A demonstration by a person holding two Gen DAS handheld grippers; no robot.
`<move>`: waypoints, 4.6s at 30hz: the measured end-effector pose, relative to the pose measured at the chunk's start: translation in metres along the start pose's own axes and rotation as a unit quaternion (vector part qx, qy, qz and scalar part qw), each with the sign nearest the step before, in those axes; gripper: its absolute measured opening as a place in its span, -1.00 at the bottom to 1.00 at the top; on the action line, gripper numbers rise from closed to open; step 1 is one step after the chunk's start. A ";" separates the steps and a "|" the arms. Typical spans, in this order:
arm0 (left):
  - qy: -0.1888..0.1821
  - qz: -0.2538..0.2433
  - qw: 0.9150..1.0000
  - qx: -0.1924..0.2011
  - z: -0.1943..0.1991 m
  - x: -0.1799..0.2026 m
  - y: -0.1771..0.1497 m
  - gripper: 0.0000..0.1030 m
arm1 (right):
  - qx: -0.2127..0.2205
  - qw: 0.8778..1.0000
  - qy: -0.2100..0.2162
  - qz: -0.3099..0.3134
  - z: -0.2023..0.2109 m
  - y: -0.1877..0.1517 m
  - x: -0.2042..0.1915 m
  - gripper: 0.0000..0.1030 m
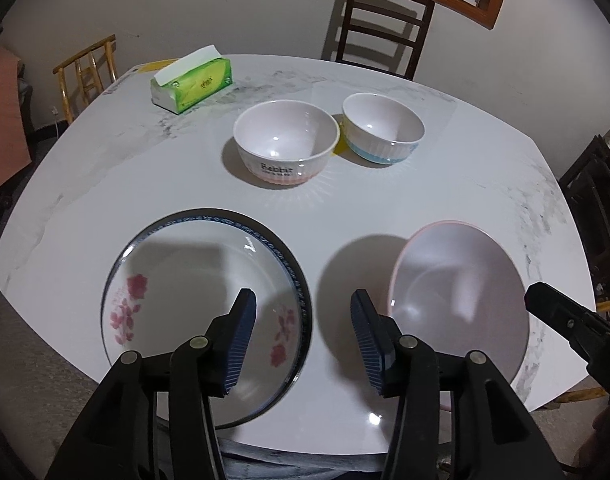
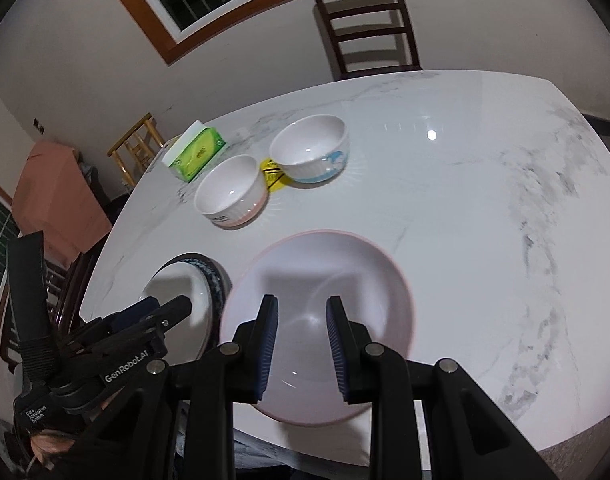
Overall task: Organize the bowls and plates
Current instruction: 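Open both tools and move them to the white Rabbit bowl, then grasp the rim of the white Rabbit bowl with both tools, then carry the white Rabbit bowl over the pink bowl with both tools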
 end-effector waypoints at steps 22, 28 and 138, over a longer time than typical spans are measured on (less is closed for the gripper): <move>0.023 0.024 0.999 0.003 -0.017 -0.055 0.031 0.01 | -0.033 0.997 0.037 0.057 -0.053 0.032 -0.060 -0.50; 0.025 0.047 0.999 0.005 -0.023 -0.077 0.058 0.01 | -0.041 0.997 0.043 0.054 -0.077 0.060 -0.070 -0.50; -0.009 -0.022 1.000 0.002 -0.001 0.036 0.080 -0.86 | -0.041 0.999 0.013 -0.013 -0.052 0.066 -0.013 -0.61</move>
Point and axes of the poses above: each gripper's, at about its wrist camera, not at the fingertips, and z roughly against the way its jaws point, x to its right, y to its top, the point moved 10 cm from there along -z, roughly the way its jaws point, and after that the axes turned 1 degree about -x, right-handed, at the moved point
